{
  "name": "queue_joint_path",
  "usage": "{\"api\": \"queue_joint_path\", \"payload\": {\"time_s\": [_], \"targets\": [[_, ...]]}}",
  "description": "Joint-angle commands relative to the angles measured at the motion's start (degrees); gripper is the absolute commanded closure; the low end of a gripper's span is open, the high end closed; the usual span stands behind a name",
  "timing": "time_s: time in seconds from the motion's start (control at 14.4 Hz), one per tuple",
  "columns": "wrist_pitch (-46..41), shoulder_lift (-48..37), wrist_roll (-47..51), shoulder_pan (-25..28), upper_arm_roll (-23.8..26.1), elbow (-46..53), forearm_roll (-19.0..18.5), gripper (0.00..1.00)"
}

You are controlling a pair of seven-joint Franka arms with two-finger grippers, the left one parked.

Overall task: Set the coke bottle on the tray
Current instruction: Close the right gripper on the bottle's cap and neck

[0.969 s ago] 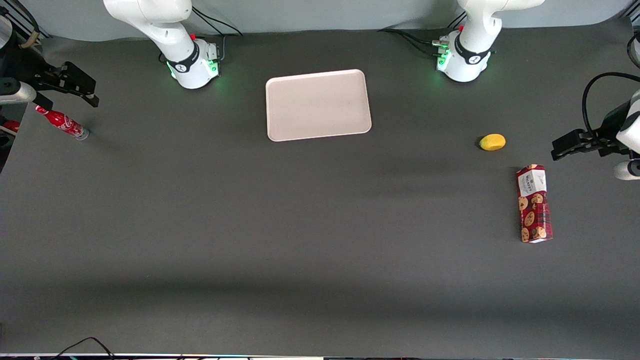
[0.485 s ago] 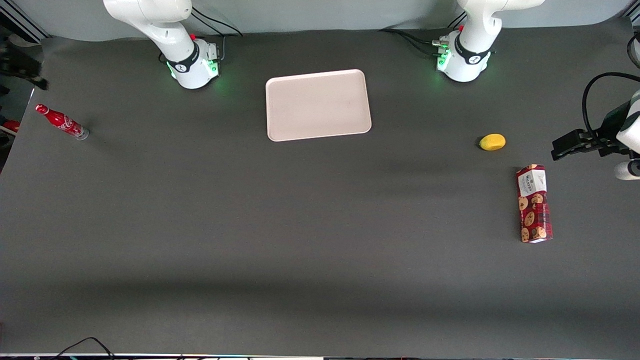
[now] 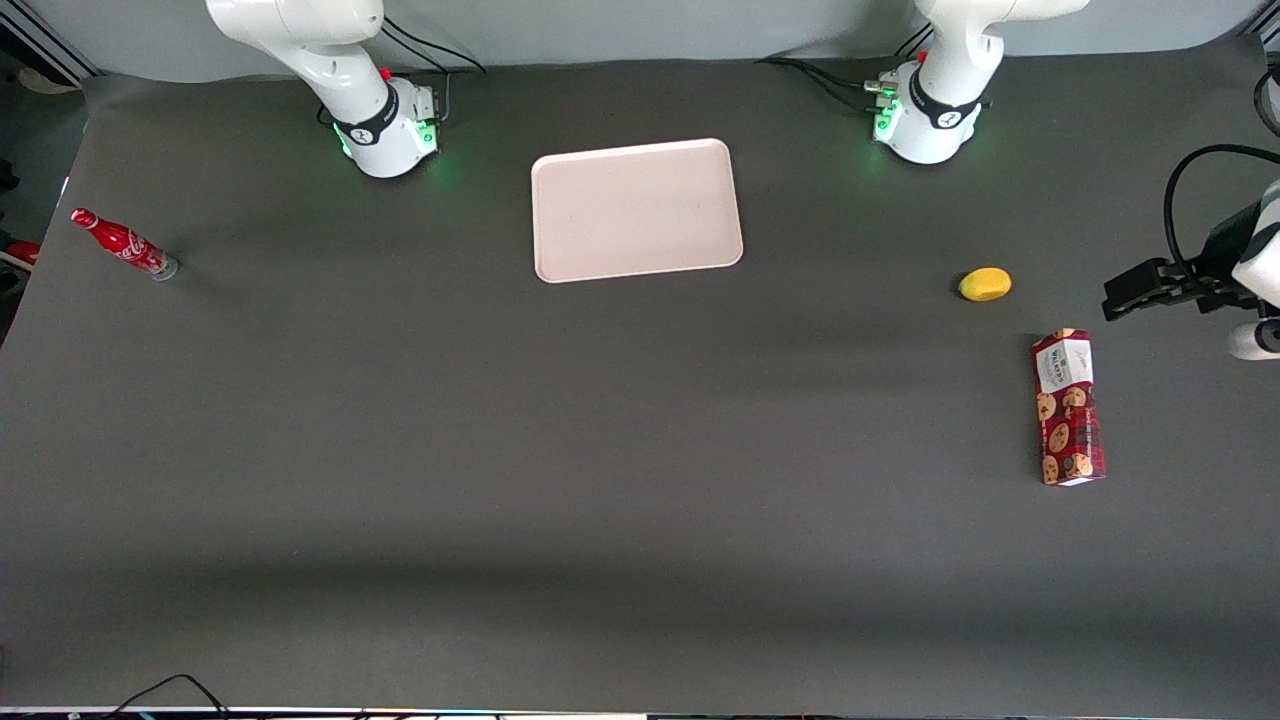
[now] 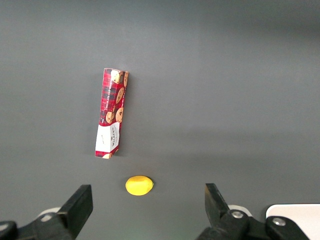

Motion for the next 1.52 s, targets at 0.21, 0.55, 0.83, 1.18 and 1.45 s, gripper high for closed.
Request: {"api": "queue_joint_path", "payload": {"time_s": [0.21, 0.55, 0.83, 1.18, 1.45], "targets": [[22.9, -4.9, -14.1, 1.0, -20.1, -19.4, -6.9, 0.00], [35.8, -4.0, -21.9, 1.7, -29.5, -24.7, -7.3, 0.00], [40.5, -0.9, -23.0, 2.4, -31.2, -25.7, -7.2, 0.00], [41.8, -0.4, -23.3, 10.1, -39.1, -26.0, -7.2, 0.02], [42.1, -0.4, -23.3, 10.8, -39.8, -26.0, -7.2, 0.15]]}}
